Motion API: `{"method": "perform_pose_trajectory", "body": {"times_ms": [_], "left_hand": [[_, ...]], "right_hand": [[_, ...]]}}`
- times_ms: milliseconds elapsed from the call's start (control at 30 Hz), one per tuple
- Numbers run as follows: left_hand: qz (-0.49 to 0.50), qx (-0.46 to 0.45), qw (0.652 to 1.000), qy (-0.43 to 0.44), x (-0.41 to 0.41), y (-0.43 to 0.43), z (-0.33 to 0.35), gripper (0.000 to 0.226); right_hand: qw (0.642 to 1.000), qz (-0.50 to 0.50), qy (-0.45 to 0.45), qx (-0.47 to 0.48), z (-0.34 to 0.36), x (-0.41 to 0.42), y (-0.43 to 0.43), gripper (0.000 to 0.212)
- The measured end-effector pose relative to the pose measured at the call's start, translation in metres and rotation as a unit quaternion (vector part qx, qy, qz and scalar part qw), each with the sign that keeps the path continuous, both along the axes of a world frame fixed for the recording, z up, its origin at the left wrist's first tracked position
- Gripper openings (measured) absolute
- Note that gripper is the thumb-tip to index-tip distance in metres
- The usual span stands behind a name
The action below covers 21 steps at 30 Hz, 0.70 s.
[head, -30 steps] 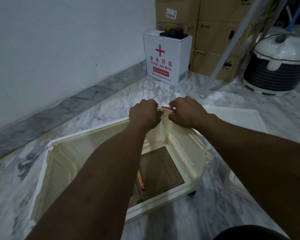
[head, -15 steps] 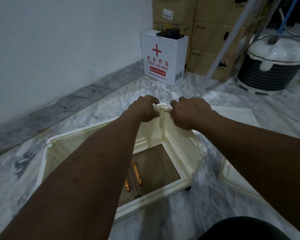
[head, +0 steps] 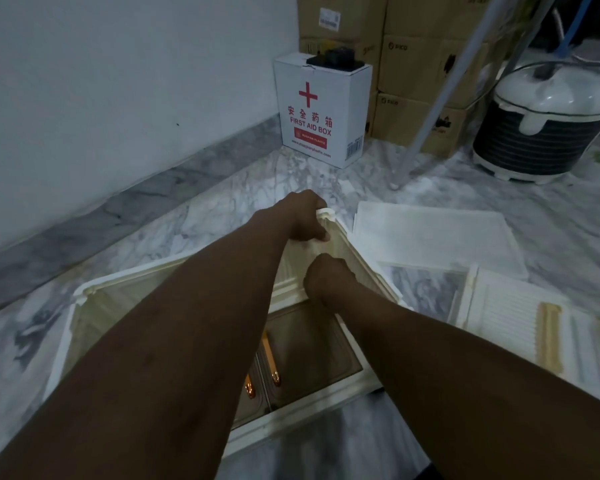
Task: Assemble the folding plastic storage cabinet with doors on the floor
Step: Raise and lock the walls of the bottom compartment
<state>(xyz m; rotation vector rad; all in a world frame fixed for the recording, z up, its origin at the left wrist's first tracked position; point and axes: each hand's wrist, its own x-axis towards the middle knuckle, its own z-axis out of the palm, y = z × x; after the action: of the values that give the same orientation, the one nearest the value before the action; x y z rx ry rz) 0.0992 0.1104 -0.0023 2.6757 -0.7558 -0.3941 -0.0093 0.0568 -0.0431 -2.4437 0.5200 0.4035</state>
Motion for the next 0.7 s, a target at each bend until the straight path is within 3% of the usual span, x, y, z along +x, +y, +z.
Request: {"method": "perform_pose_trajectory", "body": {"times_ms": [167,333,467,633,700], "left_hand": [[-0.011,0.034,0.999,-0.007,0.006,-0.006,-0.004,0.059],[-0.041,0.044,0.998,-0.03,0.002,-0.008,0.0,0.026],[-0.041,0.038,0.998,-0.027,0.001,-0.005,-0.001,0.026],[-0.014,0.05,0.999,-0.009,0.003,-0.006,-0.005,0.064],[-0.004,0.057,0.998,-0.006,0.004,-0.007,-0.006,0.065]], "right_hand": [[0.997,-0.063,-0.028,0.031,-0.012,0.011,-0.005,0.034],[0.996,-0.072,-0.039,0.035,-0.015,0.015,-0.005,0.037],[0.996,-0.07,-0.044,0.034,-0.014,0.014,-0.005,0.036],[0.997,-0.047,-0.065,0.017,-0.022,0.002,0.002,0.031],[0.997,-0.045,-0.069,0.01,-0.028,-0.003,0.006,0.031]]}}
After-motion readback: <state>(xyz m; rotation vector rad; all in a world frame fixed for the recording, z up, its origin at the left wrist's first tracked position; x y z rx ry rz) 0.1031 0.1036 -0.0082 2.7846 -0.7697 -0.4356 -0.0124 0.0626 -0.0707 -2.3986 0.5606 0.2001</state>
